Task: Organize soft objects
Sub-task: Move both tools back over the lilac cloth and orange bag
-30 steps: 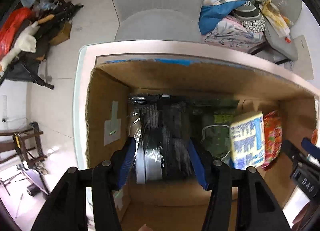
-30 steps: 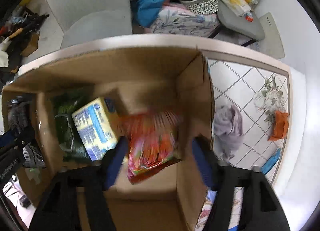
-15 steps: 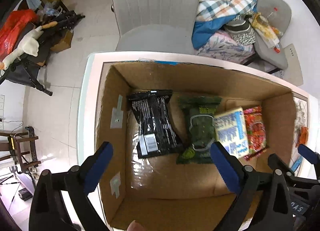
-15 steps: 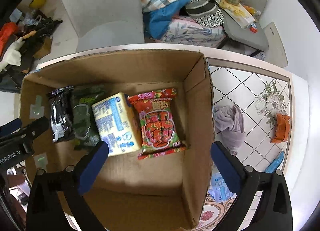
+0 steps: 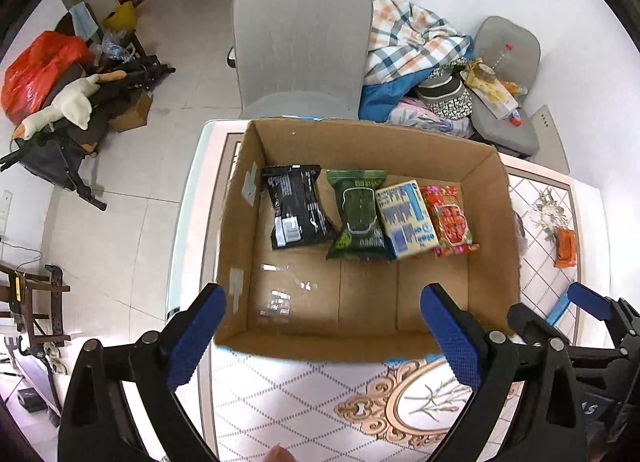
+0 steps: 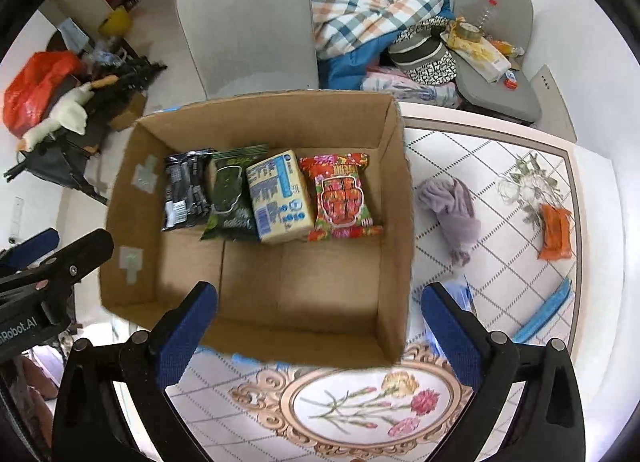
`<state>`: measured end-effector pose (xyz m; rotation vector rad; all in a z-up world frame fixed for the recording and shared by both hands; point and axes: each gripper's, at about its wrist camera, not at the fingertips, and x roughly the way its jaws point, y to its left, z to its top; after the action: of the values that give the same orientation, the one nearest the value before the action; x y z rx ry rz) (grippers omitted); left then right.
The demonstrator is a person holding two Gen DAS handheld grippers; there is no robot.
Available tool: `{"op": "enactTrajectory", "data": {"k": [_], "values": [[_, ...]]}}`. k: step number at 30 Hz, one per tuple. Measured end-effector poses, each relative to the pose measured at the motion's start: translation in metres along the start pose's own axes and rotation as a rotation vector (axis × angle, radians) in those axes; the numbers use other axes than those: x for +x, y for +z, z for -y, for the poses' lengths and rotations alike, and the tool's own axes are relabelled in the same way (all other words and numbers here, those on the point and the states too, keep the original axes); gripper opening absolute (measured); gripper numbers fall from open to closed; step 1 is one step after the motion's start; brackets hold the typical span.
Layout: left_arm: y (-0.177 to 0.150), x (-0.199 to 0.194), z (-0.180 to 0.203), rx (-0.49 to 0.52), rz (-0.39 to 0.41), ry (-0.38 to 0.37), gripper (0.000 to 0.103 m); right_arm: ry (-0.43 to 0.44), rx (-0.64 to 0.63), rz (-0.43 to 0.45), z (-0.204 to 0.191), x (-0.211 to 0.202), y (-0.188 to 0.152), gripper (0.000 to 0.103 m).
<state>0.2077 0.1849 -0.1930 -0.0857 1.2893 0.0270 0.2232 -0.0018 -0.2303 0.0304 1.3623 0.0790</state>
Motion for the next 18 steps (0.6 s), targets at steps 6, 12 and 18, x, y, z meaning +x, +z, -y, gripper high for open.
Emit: {"op": "enactTrajectory", "data": {"k": [6,12,18], "values": [[-0.027,-0.033,0.007,0.010,0.047,0.011,0.100,0.011,0.005,0.071,0.009,-0.043,-0.031,0.103],[-0.040,-0.063,0.016,-0.001,0.082,-0.007,0.100,0.083,0.020,0.089,0.014,-0.069,-0.055,0.103],[-0.034,-0.086,0.064,0.067,0.121,-0.023,0.100,0.125,0.079,0.107,0.049,-0.086,-0.062,0.103]]}}
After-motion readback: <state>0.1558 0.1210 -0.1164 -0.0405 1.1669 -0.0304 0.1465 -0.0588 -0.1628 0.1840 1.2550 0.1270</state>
